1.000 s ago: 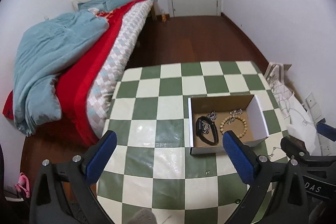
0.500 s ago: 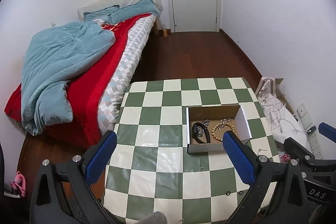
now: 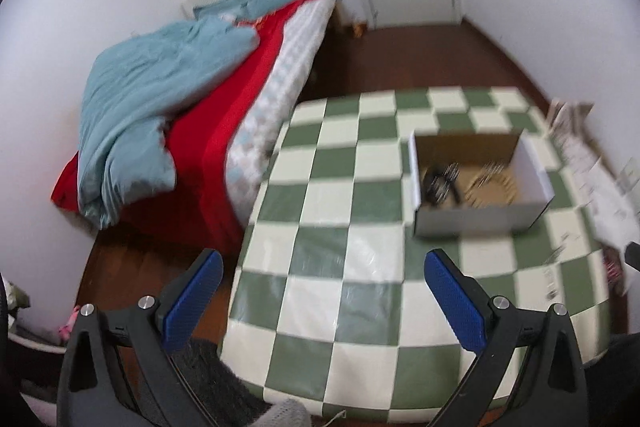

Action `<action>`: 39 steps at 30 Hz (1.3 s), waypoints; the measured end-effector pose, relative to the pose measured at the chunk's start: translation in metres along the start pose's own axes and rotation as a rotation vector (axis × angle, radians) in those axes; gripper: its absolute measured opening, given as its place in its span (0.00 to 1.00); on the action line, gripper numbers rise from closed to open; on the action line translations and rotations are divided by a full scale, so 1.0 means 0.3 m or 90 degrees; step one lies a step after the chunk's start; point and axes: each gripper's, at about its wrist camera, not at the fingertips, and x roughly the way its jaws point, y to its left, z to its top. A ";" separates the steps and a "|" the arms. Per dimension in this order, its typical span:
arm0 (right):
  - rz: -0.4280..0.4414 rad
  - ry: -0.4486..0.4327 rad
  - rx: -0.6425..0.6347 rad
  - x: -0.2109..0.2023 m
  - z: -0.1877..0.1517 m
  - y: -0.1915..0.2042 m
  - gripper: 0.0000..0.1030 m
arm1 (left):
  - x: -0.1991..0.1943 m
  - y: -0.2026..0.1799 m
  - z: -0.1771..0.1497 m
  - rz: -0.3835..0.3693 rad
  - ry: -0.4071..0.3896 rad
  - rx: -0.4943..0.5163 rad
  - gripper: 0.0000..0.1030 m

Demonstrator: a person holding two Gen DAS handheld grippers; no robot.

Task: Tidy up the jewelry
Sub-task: 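Grasp the silver chain necklace on the table with the right gripper, then carry the silver chain necklace into the box with the right gripper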

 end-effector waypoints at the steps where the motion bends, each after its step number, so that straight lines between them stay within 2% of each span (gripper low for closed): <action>1: 0.004 0.016 0.006 0.041 -0.010 -0.020 0.57 | 0.034 -0.012 -0.013 0.005 0.017 0.004 1.00; 6: 0.023 0.087 0.019 0.249 -0.075 -0.052 0.57 | 0.152 -0.063 -0.058 0.021 0.074 0.020 1.00; 13: -0.001 0.128 -0.018 0.420 -0.099 0.026 0.57 | 0.242 -0.106 -0.064 0.023 0.115 0.037 1.00; 14: -0.005 0.134 -0.025 0.437 -0.104 0.036 0.54 | 0.252 -0.111 -0.064 0.021 0.120 0.038 1.00; 15: -0.010 0.144 -0.033 0.453 -0.111 0.044 0.43 | 0.262 -0.117 -0.063 0.018 0.125 0.039 1.00; 16: -0.024 0.136 -0.045 0.452 -0.112 0.056 0.41 | 0.273 -0.124 -0.062 0.014 0.130 0.039 1.00; 18: -0.043 0.129 -0.064 0.454 -0.113 0.072 0.18 | 0.297 -0.141 -0.061 0.002 0.141 0.039 1.00; 19: -0.042 0.129 -0.065 0.456 -0.111 0.073 0.12 | 0.310 -0.152 -0.060 -0.008 0.147 0.040 1.00; 27: -0.034 0.125 -0.028 0.461 -0.080 0.023 0.12 | 0.418 -0.245 -0.060 -0.095 0.197 0.023 0.99; 29: -0.036 0.124 -0.025 0.462 -0.075 0.020 0.12 | 0.436 -0.272 -0.061 -0.120 0.205 0.022 0.91; 30: -0.037 0.124 -0.025 0.460 -0.075 0.015 0.12 | 0.443 -0.284 -0.061 -0.127 0.208 0.023 0.84; 32: -0.039 0.124 -0.025 0.462 -0.068 0.015 0.12 | 0.454 -0.311 -0.064 -0.142 0.214 0.027 0.79; 35: -0.041 0.123 -0.025 0.462 -0.064 0.015 0.12 | 0.462 -0.339 -0.066 -0.157 0.218 0.034 0.60; 37: -0.043 0.123 -0.027 0.461 -0.063 0.016 0.12 | 0.463 -0.350 -0.065 -0.172 0.213 0.034 0.43; 38: -0.044 0.123 -0.028 0.464 -0.060 0.017 0.12 | 0.461 -0.354 -0.064 -0.177 0.211 0.035 0.40; 39: -0.045 0.122 -0.029 0.463 -0.059 0.019 0.12 | 0.458 -0.358 -0.063 -0.188 0.207 0.036 0.26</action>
